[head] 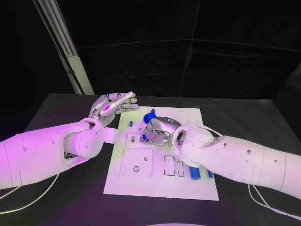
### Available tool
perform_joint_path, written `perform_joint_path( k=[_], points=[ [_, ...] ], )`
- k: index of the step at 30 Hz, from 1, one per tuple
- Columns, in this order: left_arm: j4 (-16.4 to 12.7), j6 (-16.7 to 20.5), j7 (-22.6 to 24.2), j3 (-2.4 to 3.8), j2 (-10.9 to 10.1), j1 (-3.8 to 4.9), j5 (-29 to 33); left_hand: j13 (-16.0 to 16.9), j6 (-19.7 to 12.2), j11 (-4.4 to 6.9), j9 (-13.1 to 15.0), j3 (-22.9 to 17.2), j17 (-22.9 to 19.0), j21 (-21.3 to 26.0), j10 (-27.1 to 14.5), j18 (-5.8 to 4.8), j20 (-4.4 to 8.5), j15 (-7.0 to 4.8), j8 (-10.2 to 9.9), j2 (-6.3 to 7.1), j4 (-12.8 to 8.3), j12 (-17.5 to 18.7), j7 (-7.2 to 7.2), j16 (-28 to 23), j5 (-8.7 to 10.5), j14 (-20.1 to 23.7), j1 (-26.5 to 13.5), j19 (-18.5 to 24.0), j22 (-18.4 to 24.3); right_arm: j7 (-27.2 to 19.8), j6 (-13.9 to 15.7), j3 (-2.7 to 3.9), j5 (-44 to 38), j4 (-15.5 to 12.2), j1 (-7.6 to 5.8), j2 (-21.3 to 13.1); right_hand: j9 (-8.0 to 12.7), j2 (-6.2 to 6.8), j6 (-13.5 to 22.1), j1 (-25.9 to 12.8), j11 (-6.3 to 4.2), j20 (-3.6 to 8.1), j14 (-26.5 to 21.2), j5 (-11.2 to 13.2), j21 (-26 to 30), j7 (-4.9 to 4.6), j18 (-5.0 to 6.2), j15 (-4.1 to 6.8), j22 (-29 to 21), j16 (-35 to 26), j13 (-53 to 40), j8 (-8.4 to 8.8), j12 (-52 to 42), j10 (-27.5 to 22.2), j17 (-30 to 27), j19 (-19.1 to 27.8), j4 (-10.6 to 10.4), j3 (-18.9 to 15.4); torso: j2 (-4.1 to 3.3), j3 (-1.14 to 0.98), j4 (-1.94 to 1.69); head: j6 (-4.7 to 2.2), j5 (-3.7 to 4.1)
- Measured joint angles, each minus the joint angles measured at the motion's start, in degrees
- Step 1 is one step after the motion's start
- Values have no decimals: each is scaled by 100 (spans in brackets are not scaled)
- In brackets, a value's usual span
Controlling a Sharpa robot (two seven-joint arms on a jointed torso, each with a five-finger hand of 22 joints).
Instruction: Assemble the parts on the task board
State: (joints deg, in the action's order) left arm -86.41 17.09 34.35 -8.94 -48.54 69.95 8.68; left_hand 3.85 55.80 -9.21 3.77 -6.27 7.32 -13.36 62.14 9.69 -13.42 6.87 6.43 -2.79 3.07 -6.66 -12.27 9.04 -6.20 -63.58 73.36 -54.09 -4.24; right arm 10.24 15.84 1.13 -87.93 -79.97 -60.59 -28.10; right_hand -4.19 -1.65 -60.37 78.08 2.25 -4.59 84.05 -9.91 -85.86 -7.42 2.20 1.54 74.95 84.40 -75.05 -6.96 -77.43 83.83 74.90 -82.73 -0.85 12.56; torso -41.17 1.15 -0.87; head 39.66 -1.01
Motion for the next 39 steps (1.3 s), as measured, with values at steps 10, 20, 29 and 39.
perform_joint_path(
  k=[10, 20, 29, 39],
  points=[
    [17, -13, -1, 0, -4, 0, 3, 0, 0, 0, 0, 0, 0, 0, 0, 0, 0, 0, 4, 0, 0, 0, 0, 0, 0, 0, 0, 0, 0, 60, 3, 2, -92, -97, 9, -108, -1, 25, 1, -27, 0, 0, 0, -56, 0, 1, 0, 0, -1, 0, 6, -6, 4, 0, 0, 0, 0, 15, 4, -1, 1, 1, -7],
    [27, -31, -4, 0, -1, 0, 4, 0, 0, 0, 0, 0, -1, 0, 0, 0, 0, 0, 4, 0, 0, 0, 0, 0, 0, 0, 0, 0, -1, 145, 1, 2, -151, -169, 20, -140, -1, 41, 3, -92, 0, 0, 0, -87, 0, 3, 0, 0, -1, 0, 9, -14, 6, 0, 4, 0, 5, 51, 3, -3, 4, -17, 27],
    [23, -44, -7, -1, 1, 0, 6, 0, 0, 0, 0, 0, 7, 24, 0, 0, 0, 0, 4, 0, 0, 0, 0, 0, 0, 0, 0, 0, 6, 209, -30, 6, -185, -172, 19, -126, -1, 139, 4, -219, 1, 0, 0, -96, 0, 4, 0, 0, -2, 0, 10, 56, 55, -1, 4, 0, 7, 54, 1, 1, -1, -8, 31],
    [13, -55, -13, -1, -5, 0, 7, 0, 0, 0, 0, 0, 6, 23, 0, 0, 0, 0, 4, 0, 0, 0, 0, 0, 0, 0, 0, 0, 5, 309, -77, 5, -243, -161, 22, -107, 22, 259, 191, -455, 131, -164, -1, -94, 27, -147, 0, -166, -2, 546, 10, 233, 189, -130, 3, 43, -2, 111, 1, 2, -1, 10, 62]
  ],
)
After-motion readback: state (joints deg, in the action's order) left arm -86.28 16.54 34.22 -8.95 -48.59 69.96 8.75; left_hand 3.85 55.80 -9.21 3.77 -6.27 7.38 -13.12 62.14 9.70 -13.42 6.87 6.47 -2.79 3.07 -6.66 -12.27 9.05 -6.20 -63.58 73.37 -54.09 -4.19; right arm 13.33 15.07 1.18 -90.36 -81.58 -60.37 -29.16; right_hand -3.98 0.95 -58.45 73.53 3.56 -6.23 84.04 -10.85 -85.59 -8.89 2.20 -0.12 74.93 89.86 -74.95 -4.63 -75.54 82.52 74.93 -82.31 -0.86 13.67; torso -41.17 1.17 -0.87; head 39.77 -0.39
